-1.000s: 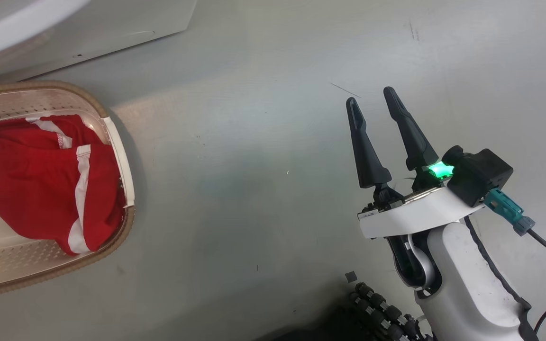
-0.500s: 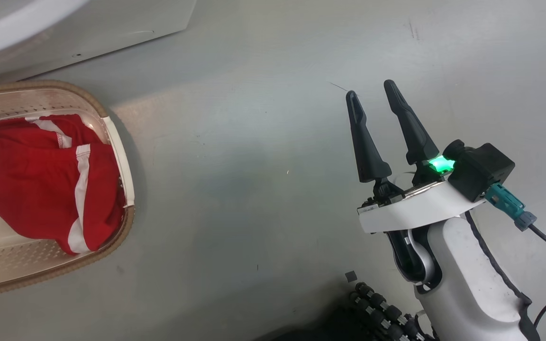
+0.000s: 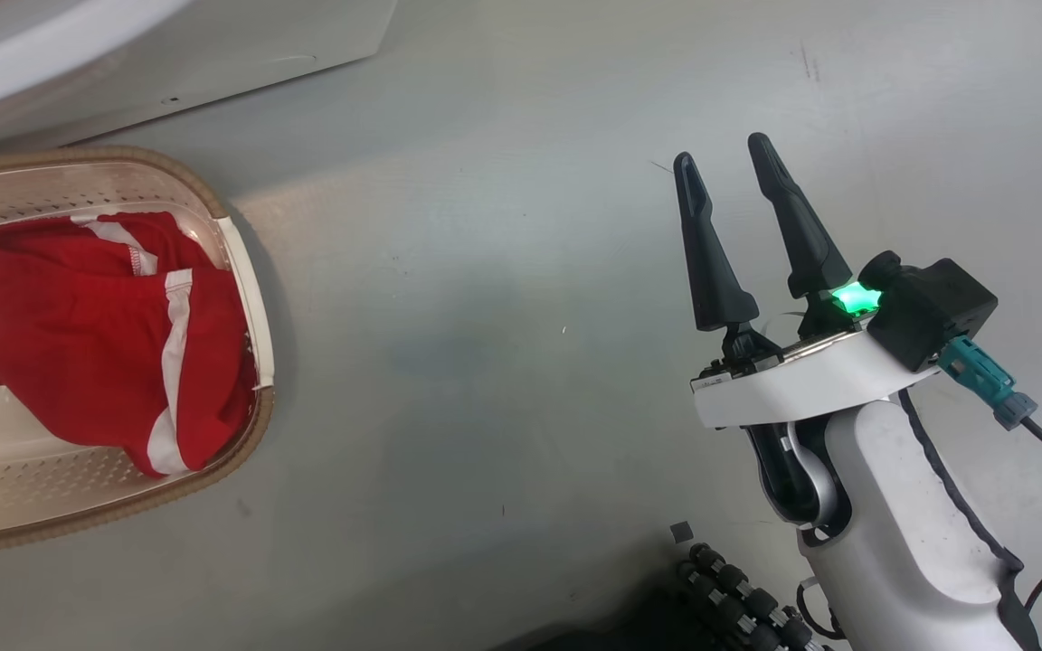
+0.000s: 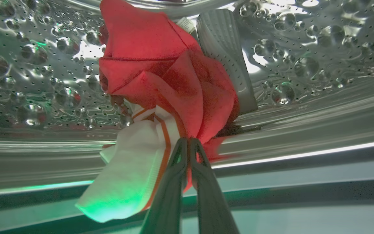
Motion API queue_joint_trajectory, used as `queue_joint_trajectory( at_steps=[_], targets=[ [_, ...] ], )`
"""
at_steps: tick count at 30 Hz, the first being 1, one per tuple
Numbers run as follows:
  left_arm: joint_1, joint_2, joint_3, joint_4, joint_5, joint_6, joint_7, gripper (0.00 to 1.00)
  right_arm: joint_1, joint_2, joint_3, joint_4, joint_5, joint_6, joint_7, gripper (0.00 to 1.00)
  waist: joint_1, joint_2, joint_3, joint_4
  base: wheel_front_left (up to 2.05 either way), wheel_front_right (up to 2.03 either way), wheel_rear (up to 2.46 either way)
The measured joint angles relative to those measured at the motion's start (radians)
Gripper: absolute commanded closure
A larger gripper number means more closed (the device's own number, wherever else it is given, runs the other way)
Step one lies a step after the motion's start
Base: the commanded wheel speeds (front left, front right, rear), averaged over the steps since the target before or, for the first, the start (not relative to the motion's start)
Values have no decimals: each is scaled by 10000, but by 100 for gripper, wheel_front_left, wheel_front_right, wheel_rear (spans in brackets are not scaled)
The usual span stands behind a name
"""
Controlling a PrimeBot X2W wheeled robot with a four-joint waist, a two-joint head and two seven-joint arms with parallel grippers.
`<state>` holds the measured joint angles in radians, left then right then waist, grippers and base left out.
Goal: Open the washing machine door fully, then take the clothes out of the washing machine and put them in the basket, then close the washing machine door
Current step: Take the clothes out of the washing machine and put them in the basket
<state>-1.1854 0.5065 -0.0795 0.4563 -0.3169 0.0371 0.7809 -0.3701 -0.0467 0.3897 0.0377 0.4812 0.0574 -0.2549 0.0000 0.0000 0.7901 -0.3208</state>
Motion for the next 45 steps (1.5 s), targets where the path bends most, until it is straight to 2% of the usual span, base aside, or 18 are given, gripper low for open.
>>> queue_joint_trajectory(
  at_steps=[7, 17, 34, 38, 45],
  targets=[
    [1, -268, 61, -299, -188, -155, -802, 100, -109, -4, -184, 17, -121, -73, 0, 0, 0, 0, -115, 218, 0, 0, 0],
    [569, -746, 481, -796, -483, -174, -2541, 100, -107, -8, -405, 192, -558, -73, 0, 0, 0, 0, -495, 518, 0, 0, 0],
    [3225, -2107, 886, -1935, -959, -219, -5939, 100, 226, -29, -861, 589, -1361, -27, -2, 0, 0, 0, -1684, 1152, 0, 0, 0],
    [3844, -2372, 899, -2084, -968, -219, -6468, 100, 369, -65, -918, 679, -1507, 27, -2, 0, 0, 0, -1971, 1269, 0, 0, 0],
    [5495, -2922, 945, -2516, -970, -144, -7751, 100, 864, -167, -999, 924, -1714, 29, -4, 0, 0, 0, -2870, 1574, 0, 0, 0]
  ],
)
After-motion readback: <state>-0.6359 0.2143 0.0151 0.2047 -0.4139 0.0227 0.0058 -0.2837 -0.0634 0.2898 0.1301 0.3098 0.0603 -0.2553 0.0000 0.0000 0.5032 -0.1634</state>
